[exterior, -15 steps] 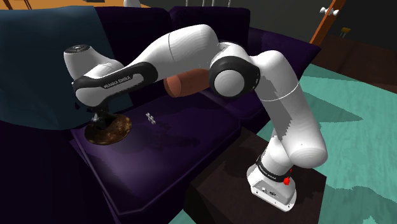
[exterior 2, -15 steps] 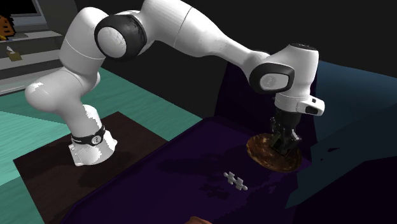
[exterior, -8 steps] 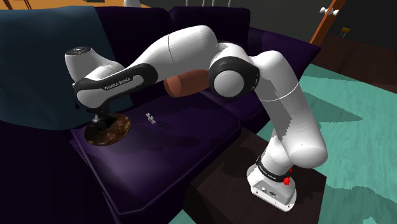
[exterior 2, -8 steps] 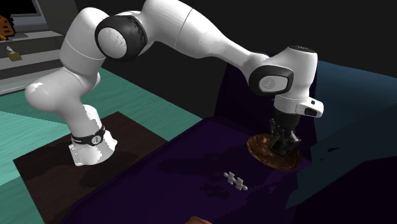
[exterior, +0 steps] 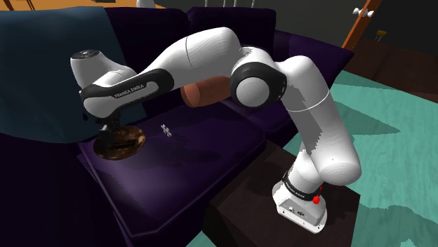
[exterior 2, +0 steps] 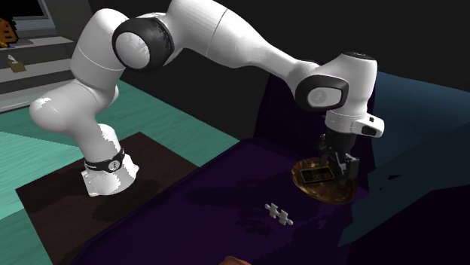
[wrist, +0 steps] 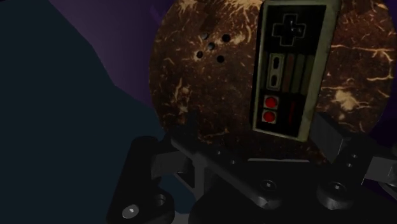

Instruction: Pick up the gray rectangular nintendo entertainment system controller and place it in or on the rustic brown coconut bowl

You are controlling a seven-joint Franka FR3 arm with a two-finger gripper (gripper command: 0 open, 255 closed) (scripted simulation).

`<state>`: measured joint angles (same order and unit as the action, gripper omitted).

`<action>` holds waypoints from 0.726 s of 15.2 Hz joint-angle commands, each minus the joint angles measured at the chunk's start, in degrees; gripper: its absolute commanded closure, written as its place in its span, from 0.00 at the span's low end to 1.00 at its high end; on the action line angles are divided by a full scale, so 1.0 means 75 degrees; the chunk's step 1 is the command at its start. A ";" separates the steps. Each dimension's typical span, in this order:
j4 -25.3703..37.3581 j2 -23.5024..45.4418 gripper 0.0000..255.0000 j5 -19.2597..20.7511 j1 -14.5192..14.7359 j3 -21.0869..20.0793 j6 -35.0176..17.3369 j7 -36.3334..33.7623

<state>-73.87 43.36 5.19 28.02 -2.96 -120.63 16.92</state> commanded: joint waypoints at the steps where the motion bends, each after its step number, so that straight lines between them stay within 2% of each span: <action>1: 0.0007 -0.0231 0.00 -0.0012 0.0006 -0.0011 0.0238 0.0001; 3: 0.0127 -0.0435 0.00 -0.0026 0.0013 -0.0022 0.0563 0.0011; 11: 0.0127 -0.0435 0.00 -0.0026 0.0013 -0.0022 0.0563 0.0011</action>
